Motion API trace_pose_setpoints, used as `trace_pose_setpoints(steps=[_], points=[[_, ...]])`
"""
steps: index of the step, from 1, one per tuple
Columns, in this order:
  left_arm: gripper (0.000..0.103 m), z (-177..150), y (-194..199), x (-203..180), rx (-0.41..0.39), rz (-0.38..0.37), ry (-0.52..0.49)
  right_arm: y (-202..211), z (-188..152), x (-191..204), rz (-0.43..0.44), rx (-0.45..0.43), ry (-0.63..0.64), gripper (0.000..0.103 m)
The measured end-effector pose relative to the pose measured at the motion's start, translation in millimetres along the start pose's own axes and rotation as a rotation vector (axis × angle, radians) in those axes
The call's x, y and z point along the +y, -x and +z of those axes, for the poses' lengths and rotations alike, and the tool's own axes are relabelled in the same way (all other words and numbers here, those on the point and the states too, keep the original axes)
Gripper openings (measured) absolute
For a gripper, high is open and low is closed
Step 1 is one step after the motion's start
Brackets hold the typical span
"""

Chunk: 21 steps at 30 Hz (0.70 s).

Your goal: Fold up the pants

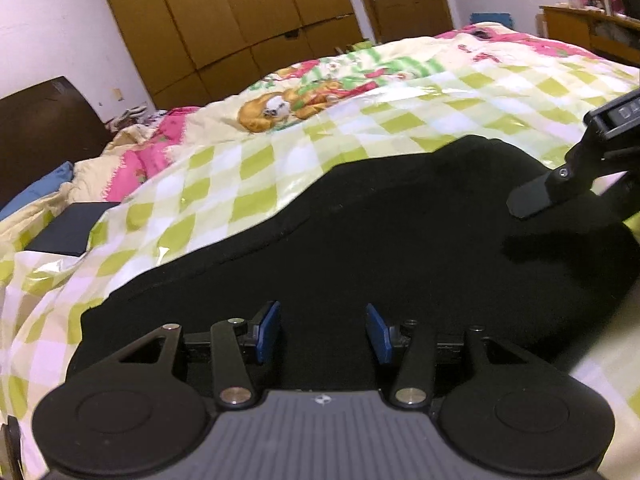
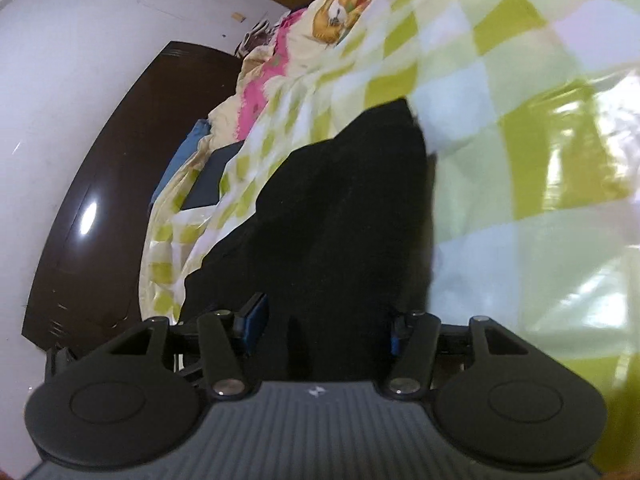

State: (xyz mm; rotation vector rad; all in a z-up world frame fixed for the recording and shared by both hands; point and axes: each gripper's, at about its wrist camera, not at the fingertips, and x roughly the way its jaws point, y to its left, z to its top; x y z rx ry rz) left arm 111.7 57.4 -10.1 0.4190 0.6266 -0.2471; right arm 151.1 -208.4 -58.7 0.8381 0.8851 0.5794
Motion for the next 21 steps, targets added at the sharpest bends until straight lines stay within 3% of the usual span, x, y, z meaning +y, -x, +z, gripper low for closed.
trace_pose_setpoints(steps=[2, 4, 7, 8, 9, 14, 17, 19, 20, 21], points=[[0.061, 1, -5, -1, 0.002, 0.016, 0.015, -2, 1, 5, 0.002, -0.005, 0.001, 0.071], [0.062, -1, -11, -4, 0.016, 0.034, 0.019, 0, -2, 10, -0.013, -0.027, 0.022, 0.070], [0.062, -4, -8, -10, 0.005, 0.054, -0.014, 11, -8, 20, -0.043, -0.057, 0.060, 0.041], [0.062, -5, -7, -11, 0.007, 0.052, -0.024, 17, -8, 22, -0.041, -0.061, 0.061, 0.024], [0.062, -6, -7, -11, 0.010, 0.046, -0.025, 19, -8, 22, -0.032, -0.060, 0.047, 0.017], [0.062, -7, -9, -8, 0.021, 0.038, -0.012, 2, -2, 17, -0.004, -0.011, 0.039, 0.023], [0.062, -6, -10, -7, 0.030, 0.031, -0.006, -15, 2, 4, 0.058, 0.023, -0.039, 0.043], [0.063, -6, -13, -9, 0.034, 0.032, -0.004, -25, -1, 1, 0.016, 0.012, -0.059, 0.037], [0.063, -7, -14, -9, 0.038, 0.036, -0.007, -28, -2, 1, -0.003, 0.012, -0.074, 0.023], [0.062, -7, -14, -11, 0.039, 0.038, -0.010, -26, -3, 0, -0.008, 0.006, -0.100, 0.018]])
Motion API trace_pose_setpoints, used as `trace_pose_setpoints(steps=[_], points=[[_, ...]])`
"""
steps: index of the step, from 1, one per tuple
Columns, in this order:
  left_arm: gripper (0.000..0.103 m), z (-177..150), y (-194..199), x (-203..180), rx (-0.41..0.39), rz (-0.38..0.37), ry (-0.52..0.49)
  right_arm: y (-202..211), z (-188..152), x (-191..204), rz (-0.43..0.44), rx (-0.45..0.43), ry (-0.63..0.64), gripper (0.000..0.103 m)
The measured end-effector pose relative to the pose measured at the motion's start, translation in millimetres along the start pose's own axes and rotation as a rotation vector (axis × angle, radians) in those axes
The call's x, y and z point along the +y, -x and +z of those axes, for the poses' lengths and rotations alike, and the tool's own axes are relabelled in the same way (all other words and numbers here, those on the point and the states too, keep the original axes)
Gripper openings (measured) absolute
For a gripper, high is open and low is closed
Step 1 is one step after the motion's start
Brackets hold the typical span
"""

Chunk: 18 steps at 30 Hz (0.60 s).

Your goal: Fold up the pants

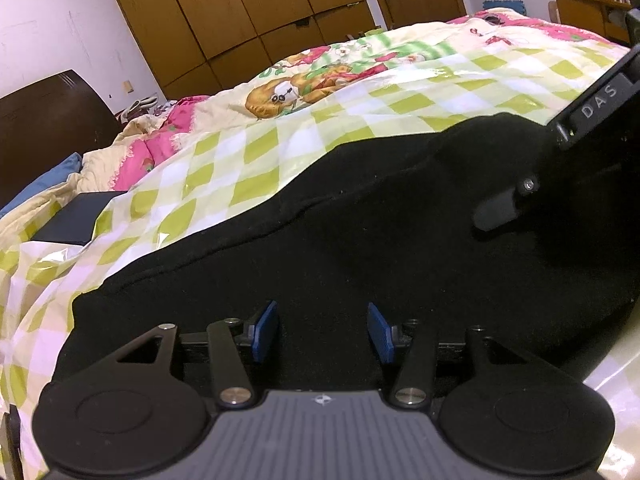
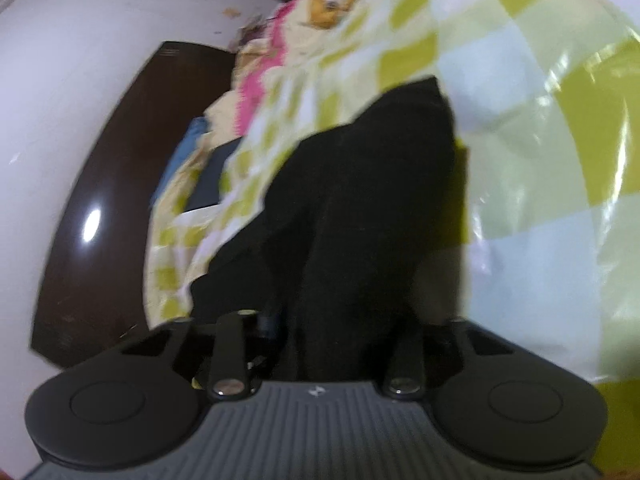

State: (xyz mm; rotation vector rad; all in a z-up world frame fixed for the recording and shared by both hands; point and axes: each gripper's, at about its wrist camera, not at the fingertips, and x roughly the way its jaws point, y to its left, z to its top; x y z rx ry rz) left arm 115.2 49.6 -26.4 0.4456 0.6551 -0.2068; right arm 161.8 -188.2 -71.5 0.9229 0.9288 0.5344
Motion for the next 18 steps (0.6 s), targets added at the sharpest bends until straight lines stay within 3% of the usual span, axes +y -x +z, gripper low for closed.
trace_pose_setpoints(steps=[3, 7, 12, 18], points=[[0.060, 1, 5, -5, 0.007, -0.027, 0.009, 19, -4, -7, 0.089, -0.038, -0.096, 0.014], [0.053, 4, 16, -30, -0.001, -0.067, -0.042, 46, -15, -15, 0.109, -0.054, -0.141, 0.013], [0.053, 14, 34, -72, -0.029, -0.166, -0.054, 99, -23, -34, 0.054, -0.113, -0.172, 0.013], [0.057, 29, 57, -116, -0.086, -0.306, -0.050, 179, -33, -50, -0.079, -0.212, -0.172, 0.013]])
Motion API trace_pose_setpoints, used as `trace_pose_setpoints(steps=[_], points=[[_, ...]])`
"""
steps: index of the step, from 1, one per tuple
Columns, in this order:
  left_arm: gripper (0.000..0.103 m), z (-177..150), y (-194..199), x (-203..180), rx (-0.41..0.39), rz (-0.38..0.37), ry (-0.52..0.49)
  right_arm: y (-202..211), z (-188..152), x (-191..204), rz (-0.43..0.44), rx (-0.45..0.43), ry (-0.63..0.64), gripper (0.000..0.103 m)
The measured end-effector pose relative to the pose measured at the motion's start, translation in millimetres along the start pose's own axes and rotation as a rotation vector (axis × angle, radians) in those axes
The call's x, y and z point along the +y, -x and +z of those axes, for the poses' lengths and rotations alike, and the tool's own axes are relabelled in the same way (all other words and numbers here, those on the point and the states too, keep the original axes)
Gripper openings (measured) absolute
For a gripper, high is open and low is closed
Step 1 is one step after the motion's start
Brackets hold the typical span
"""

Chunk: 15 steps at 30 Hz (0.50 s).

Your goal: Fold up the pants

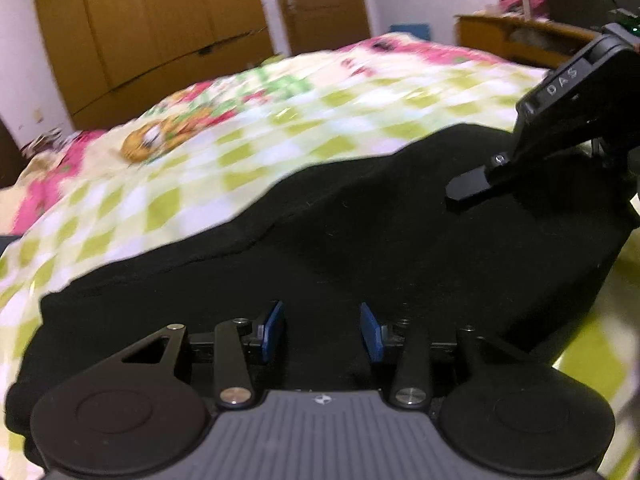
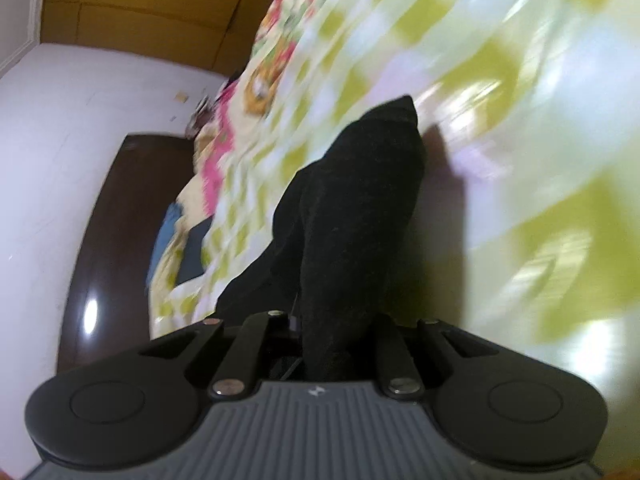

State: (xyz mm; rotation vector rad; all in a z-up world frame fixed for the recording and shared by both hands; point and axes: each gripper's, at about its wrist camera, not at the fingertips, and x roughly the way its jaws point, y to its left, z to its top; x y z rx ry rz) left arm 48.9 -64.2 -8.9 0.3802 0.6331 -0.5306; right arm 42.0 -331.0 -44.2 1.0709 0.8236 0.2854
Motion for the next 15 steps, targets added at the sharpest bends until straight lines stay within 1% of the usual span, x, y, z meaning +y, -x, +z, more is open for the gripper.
trace_pose_setpoints(steps=[1, 2, 6, 9, 11, 13, 15], points=[[0.058, 3, 2, -2, -0.010, -0.007, 0.008, 11, 1, 0, -0.022, -0.017, 0.014, 0.013], [0.058, 5, 4, -3, -0.019, 0.007, 0.016, 20, 1, 2, -0.037, -0.030, 0.026, 0.013], [0.058, 5, 8, 8, -0.043, 0.126, 0.019, 41, 4, 13, -0.072, -0.065, 0.059, 0.013], [0.058, -3, 6, 22, -0.024, 0.185, 0.030, 39, 4, 28, -0.086, -0.076, 0.085, 0.013], [0.058, -10, 2, 26, -0.002, 0.179, 0.052, 34, 3, 46, -0.107, -0.078, 0.115, 0.013], [0.058, -17, 5, 29, -0.011, 0.164, 0.083, 27, 2, 66, -0.140, -0.074, 0.152, 0.014], [0.058, -20, 7, 29, -0.024, 0.155, 0.088, 19, 2, 89, -0.173, -0.071, 0.183, 0.014]])
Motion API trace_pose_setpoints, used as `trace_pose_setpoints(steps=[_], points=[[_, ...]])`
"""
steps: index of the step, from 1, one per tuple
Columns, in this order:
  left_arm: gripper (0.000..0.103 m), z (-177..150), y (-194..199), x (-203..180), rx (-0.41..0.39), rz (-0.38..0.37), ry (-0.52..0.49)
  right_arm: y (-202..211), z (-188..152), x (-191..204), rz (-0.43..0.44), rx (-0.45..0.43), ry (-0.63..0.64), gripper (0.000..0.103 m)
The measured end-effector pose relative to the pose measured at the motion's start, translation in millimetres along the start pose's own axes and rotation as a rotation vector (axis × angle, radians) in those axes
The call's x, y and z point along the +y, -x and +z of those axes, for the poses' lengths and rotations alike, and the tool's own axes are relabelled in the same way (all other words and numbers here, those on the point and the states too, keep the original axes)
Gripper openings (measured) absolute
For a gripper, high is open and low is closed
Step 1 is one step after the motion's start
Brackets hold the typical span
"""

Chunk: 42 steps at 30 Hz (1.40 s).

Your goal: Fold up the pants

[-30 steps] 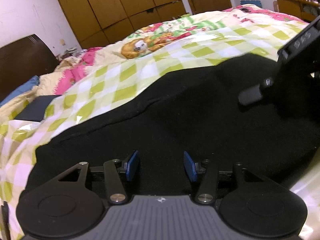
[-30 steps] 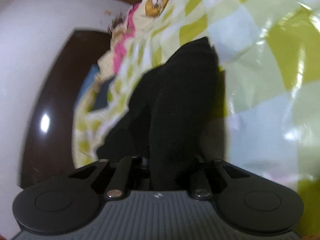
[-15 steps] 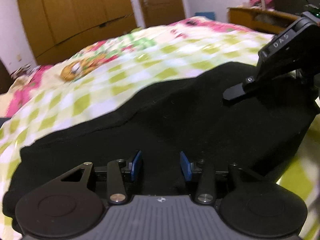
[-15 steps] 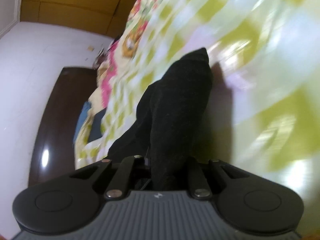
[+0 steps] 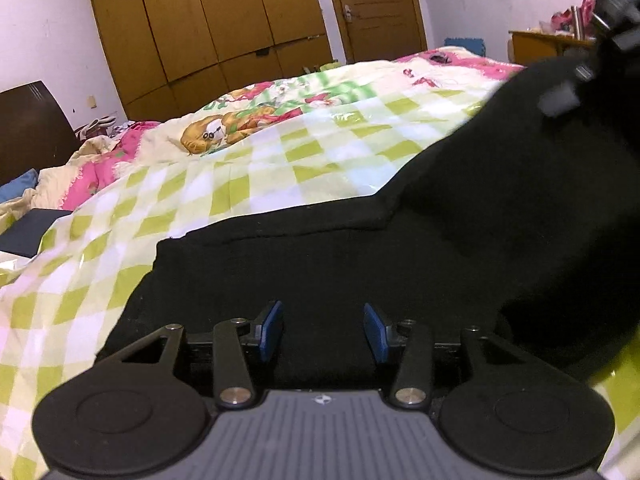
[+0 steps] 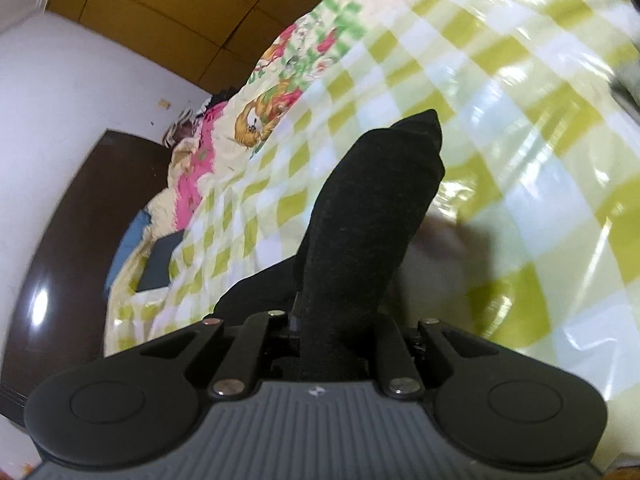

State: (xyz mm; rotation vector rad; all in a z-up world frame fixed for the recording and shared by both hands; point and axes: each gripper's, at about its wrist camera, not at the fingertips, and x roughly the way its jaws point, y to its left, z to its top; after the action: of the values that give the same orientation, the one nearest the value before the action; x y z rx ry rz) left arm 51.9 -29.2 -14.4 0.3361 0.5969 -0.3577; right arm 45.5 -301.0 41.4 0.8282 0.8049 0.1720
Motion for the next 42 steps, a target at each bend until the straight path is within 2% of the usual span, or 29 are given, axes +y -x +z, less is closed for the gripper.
trace_pose_setpoints(steps=[3, 8, 14, 21, 25, 29, 32, 35, 42], points=[[0.059, -5, 3, 3, -0.012, -0.017, 0.017, -11, 1, 41, -0.062, 0.008, 0.079, 0.015], [0.060, -12, 6, 18, -0.010, -0.082, 0.070, -36, -7, 91, -0.113, 0.044, 0.168, 0.016], [0.061, -18, 8, 37, 0.009, -0.144, 0.176, -89, -32, 151, -0.189, 0.133, 0.277, 0.017], [0.061, -35, 27, 78, -0.013, -0.198, 0.345, -145, -60, 169, -0.256, 0.188, 0.306, 0.021], [0.061, -41, 26, 77, 0.015, -0.197, 0.345, -158, -71, 180, -0.284, 0.204, 0.359, 0.022], [0.061, -40, 27, 76, 0.009, -0.203, 0.341, -161, -72, 192, -0.229, 0.219, 0.323, 0.048], [0.061, -45, 32, 82, 0.005, -0.219, 0.365, -162, -78, 203, -0.192, 0.219, 0.343, 0.048], [0.061, -46, 31, 93, 0.003, -0.226, 0.392, -162, -83, 208, -0.120, 0.255, 0.319, 0.047], [0.061, -48, 39, 98, -0.022, -0.195, 0.406, -146, -80, 211, -0.118, 0.210, 0.393, 0.047]])
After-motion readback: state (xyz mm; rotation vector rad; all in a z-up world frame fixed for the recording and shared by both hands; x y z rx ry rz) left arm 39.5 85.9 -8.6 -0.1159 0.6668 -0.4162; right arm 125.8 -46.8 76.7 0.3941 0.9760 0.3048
